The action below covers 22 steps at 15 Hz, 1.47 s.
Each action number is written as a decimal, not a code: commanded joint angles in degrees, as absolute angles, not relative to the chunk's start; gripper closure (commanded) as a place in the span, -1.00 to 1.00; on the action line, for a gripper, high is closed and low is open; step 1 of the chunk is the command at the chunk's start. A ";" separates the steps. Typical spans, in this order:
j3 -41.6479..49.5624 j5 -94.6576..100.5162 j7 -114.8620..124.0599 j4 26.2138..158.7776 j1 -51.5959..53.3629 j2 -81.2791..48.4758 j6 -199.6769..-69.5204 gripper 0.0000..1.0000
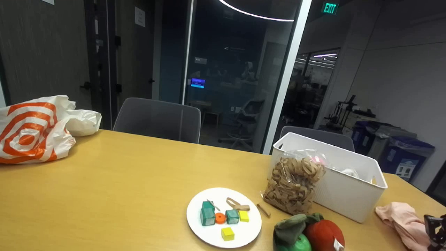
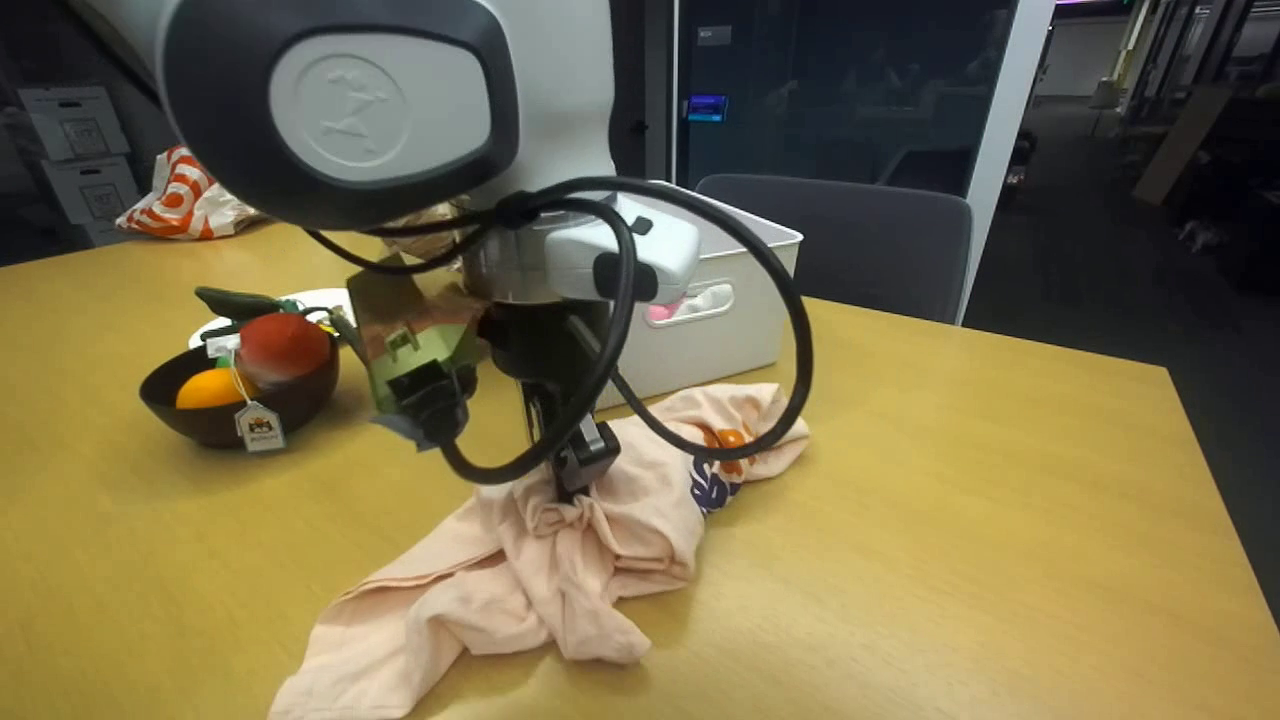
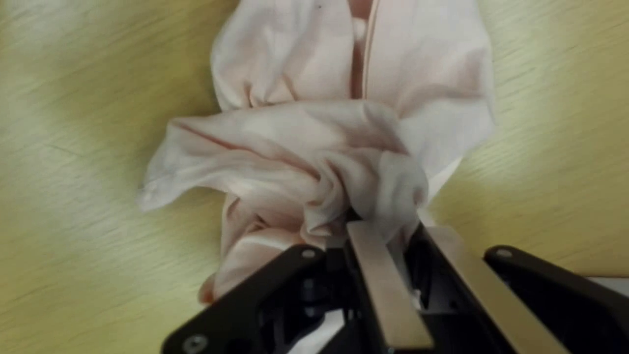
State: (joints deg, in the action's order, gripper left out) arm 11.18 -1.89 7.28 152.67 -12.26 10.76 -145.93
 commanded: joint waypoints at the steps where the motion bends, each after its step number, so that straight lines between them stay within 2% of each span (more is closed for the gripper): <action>1: 13.94 -12.26 -5.31 153.58 -9.40 18.18 -140.80 0.64; 5: 16.48 -17.17 -17.69 153.97 -7.38 23.76 -136.79 0.64; 8: 17.04 -16.06 -24.33 155.48 -6.16 27.15 -138.37 0.62; 12: 15.35 -11.93 -23.81 158.28 -7.12 31.27 -142.58 0.65; 15: 15.68 -10.17 -23.04 158.81 -6.95 32.57 -143.56 0.60; 16: 15.83 -9.84 -22.49 157.38 -6.73 31.11 -142.08 0.11; 18: 15.76 -9.47 -22.24 157.52 -6.52 30.33 -142.60 0.06; 22: 15.44 -8.13 -21.66 157.66 -6.81 29.77 -141.37 -0.52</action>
State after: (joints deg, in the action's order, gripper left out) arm 15.55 -9.65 -22.84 157.71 -7.15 29.80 -142.14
